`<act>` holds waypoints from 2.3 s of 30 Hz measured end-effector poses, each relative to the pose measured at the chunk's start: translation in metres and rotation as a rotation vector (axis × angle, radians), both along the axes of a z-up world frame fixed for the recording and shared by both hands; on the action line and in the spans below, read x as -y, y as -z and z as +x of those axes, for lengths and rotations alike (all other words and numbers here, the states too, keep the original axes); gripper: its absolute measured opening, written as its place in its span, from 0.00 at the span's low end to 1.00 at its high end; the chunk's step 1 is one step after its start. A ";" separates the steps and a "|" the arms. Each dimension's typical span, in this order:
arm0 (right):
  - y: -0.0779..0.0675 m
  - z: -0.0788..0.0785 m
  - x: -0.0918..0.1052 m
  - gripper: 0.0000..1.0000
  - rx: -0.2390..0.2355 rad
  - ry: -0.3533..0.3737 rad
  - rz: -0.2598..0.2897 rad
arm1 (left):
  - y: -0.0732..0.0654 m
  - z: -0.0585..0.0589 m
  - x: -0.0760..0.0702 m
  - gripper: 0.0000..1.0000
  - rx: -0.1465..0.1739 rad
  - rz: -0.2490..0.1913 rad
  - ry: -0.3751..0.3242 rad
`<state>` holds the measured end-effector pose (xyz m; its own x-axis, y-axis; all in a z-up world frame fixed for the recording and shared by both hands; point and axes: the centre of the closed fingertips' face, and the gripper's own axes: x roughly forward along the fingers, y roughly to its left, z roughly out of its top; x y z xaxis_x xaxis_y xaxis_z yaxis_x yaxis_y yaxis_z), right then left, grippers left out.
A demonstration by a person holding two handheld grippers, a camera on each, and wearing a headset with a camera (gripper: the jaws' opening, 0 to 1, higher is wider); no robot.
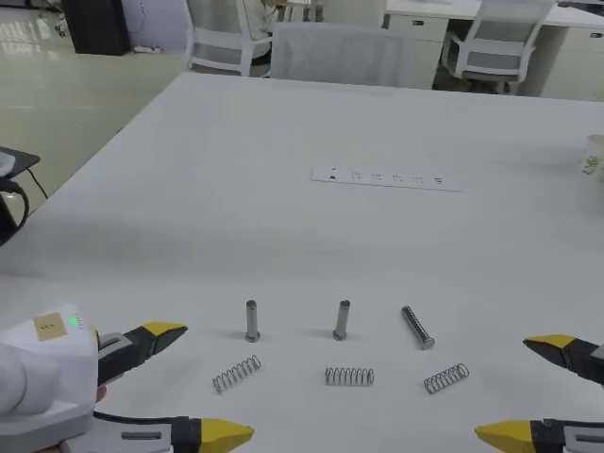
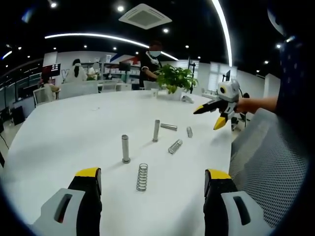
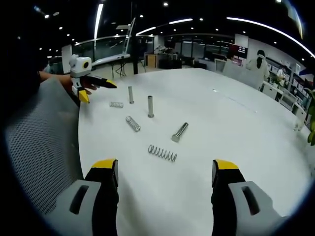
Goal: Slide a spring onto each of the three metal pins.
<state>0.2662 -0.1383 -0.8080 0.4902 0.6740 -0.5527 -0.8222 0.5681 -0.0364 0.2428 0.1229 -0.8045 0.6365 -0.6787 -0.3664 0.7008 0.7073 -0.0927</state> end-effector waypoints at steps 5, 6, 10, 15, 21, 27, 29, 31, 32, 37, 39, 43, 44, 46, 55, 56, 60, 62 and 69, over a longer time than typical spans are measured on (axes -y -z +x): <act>0.000 0.001 -0.001 0.77 -0.001 -0.010 -0.004 | -0.001 -0.002 0.000 0.83 -0.001 0.013 0.002; -0.001 0.002 -0.001 0.77 -0.001 -0.011 -0.003 | -0.001 -0.003 -0.001 0.83 -0.001 0.016 0.001; -0.003 0.002 0.000 0.77 0.002 -0.017 -0.002 | -0.002 -0.004 -0.002 0.83 -0.005 0.020 -0.004; -0.005 -0.001 0.001 0.77 -0.001 -0.022 -0.008 | -0.003 -0.006 0.001 0.83 -0.007 0.022 -0.001; -0.005 -0.006 0.004 0.77 -0.010 -0.019 -0.018 | -0.002 -0.008 0.003 0.82 -0.013 0.020 0.005; -0.007 -0.013 0.003 0.76 -0.010 -0.013 -0.016 | -0.003 -0.011 0.006 0.82 -0.014 0.019 0.017; -0.008 -0.016 0.002 0.76 -0.011 -0.011 -0.019 | -0.004 -0.012 0.007 0.82 -0.012 0.018 0.023; -0.010 -0.020 0.003 0.76 -0.008 -0.009 -0.020 | -0.006 -0.013 0.008 0.82 -0.009 0.016 0.027; -0.011 -0.021 0.002 0.76 -0.007 -0.008 -0.020 | -0.007 -0.013 0.008 0.82 -0.007 0.016 0.029; -0.017 -0.027 0.004 0.76 0.006 0.001 -0.023 | -0.011 -0.015 0.010 0.81 0.005 0.015 0.043; -0.019 -0.029 0.005 0.76 0.011 0.003 -0.025 | -0.014 -0.016 0.011 0.81 0.010 0.012 0.045; -0.021 -0.029 0.009 0.76 0.019 0.013 -0.030 | -0.016 -0.016 0.013 0.81 0.019 0.008 0.044; -0.021 -0.029 0.010 0.76 0.021 0.014 -0.031 | -0.017 -0.016 0.013 0.81 0.021 0.007 0.044; -0.021 -0.027 0.012 0.76 0.022 0.017 -0.034 | -0.018 -0.015 0.013 0.80 0.027 0.010 0.043; -0.022 -0.003 0.015 0.74 0.035 0.042 -0.014 | -0.019 -0.007 0.013 0.80 0.033 0.010 0.034; -0.022 0.000 0.014 0.74 0.033 0.043 -0.013 | -0.019 -0.006 0.012 0.80 0.033 0.004 0.030; -0.023 0.009 0.012 0.71 0.023 0.049 -0.005 | -0.019 -0.002 0.010 0.80 0.037 -0.002 0.019; -0.023 0.014 0.011 0.69 0.016 0.060 0.001 | -0.019 0.000 0.010 0.80 0.038 -0.005 0.016; -0.026 0.023 0.004 0.62 -0.001 0.069 -0.010 | -0.019 0.000 0.012 0.80 0.045 -0.012 0.024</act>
<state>0.2887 -0.1424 -0.7825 0.5347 0.6332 -0.5596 -0.7811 0.6231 -0.0413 0.2431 0.1109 -0.7857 0.6354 -0.6984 -0.3294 0.7213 0.6891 -0.0695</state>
